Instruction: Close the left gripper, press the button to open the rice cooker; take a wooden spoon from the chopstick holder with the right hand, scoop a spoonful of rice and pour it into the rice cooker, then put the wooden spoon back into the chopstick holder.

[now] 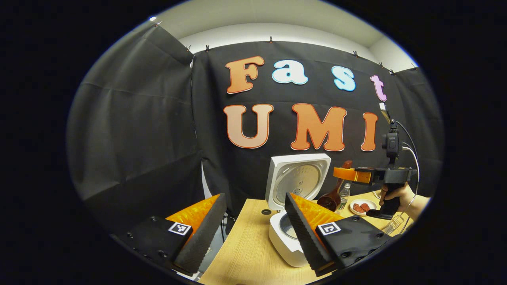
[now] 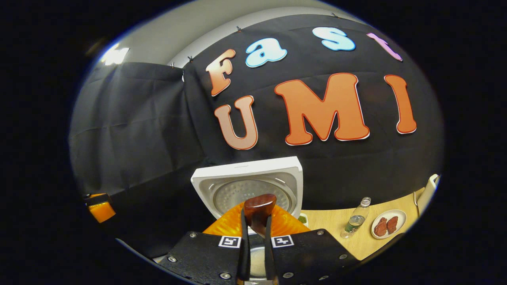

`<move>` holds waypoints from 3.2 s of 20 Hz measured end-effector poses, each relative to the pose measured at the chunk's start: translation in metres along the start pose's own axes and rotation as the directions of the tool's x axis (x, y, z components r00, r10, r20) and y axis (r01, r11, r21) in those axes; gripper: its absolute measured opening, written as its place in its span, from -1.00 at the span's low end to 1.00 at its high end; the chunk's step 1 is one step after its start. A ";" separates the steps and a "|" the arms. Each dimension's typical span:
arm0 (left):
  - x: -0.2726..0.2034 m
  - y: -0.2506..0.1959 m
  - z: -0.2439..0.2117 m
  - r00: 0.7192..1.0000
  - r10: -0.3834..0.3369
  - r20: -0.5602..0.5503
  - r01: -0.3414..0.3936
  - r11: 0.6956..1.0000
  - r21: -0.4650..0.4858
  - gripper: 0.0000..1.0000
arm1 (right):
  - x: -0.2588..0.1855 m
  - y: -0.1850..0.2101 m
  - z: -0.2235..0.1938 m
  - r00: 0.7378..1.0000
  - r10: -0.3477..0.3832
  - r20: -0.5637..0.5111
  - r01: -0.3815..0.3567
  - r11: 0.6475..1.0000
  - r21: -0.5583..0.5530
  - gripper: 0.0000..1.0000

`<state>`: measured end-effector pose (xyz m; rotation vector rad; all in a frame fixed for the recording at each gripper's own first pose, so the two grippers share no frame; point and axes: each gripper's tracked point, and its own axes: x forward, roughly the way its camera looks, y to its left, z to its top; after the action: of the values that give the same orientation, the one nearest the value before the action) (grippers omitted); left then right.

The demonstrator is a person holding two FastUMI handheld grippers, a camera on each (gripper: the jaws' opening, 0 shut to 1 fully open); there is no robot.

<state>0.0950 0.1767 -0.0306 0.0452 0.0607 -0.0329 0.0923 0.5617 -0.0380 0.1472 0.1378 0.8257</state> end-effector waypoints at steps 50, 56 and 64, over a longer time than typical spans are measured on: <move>0.000 -0.130 0.005 0.997 0.081 0.006 -0.081 0.996 -0.032 0.99 | -0.294 -0.362 -0.152 0.853 -0.481 -0.202 0.522 0.772 0.362 -0.72; -0.010 -0.123 0.007 0.992 0.123 -0.002 -0.123 0.992 -0.028 0.97 | -0.290 -0.370 -0.185 0.850 -0.472 -0.232 0.525 0.733 0.432 -0.72; -0.006 -0.141 0.015 0.995 0.095 0.017 -0.096 0.995 0.015 0.97 | -0.322 -0.390 -0.200 0.782 -0.546 -0.300 0.623 0.694 0.362 -0.08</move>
<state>0.0849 0.0356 -0.0211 0.0638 0.0423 0.0619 0.1217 0.0777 -0.2848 0.4428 0.5144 0.1376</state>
